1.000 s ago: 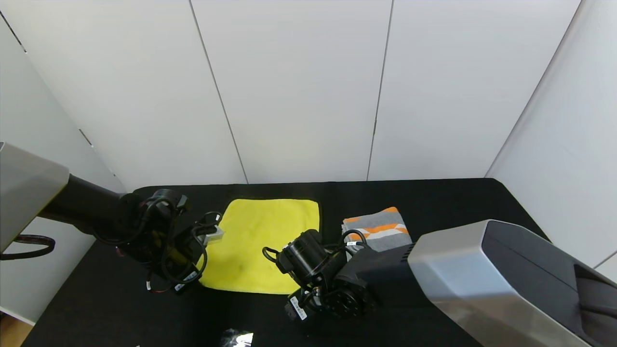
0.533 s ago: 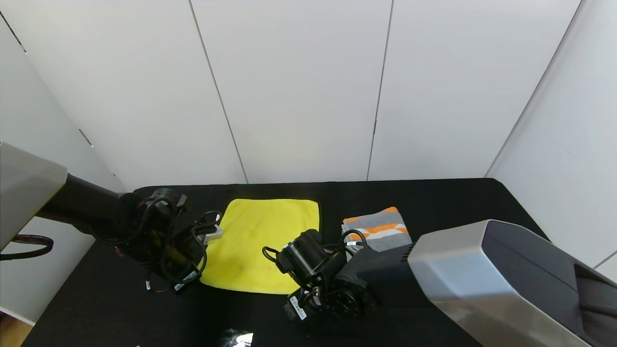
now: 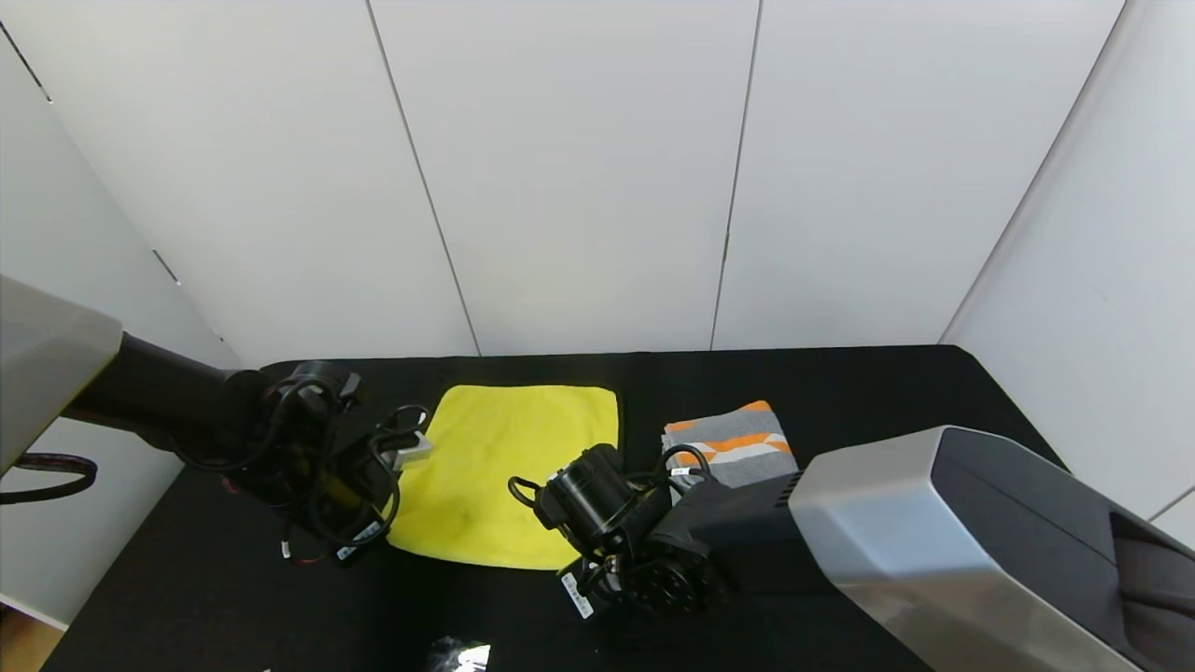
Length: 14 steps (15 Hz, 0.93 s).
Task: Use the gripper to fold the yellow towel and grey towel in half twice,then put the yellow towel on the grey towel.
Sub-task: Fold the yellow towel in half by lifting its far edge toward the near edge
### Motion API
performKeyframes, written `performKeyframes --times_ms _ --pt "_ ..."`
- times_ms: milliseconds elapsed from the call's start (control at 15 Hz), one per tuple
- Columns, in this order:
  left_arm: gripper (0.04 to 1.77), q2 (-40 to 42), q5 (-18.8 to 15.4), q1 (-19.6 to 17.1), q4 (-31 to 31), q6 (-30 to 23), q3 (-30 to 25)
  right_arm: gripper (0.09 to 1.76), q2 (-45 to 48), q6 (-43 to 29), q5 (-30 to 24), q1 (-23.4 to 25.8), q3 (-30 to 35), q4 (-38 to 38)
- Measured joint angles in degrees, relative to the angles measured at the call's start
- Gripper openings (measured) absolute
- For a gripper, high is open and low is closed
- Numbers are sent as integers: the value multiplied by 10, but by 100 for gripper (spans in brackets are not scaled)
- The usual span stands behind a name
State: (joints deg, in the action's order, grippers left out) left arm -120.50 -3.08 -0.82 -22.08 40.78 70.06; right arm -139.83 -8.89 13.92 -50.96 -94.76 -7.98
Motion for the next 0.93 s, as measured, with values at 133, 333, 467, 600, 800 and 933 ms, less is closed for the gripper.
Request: performKeyframes --times_ms 133,333,467,600,800,933 --pt "11 2 0 0 0 0 -1 86 0 0 0 0 0 0" --pt "11 5 -1 0 0 0 -4 14 -1 0 0 0 0 0" --pt "11 7 -4 -1 0 0 -4 14 -1 0 0 0 0 0" --pt "11 10 -7 -1 0 0 -6 14 0 0 0 0 0 0" --pt "11 15 -14 -2 0 -4 -10 14 5 -18 -2 0 1 -3" --pt "11 21 -38 -4 -21 -7 -14 14 10 -29 -3 -1 2 -6"
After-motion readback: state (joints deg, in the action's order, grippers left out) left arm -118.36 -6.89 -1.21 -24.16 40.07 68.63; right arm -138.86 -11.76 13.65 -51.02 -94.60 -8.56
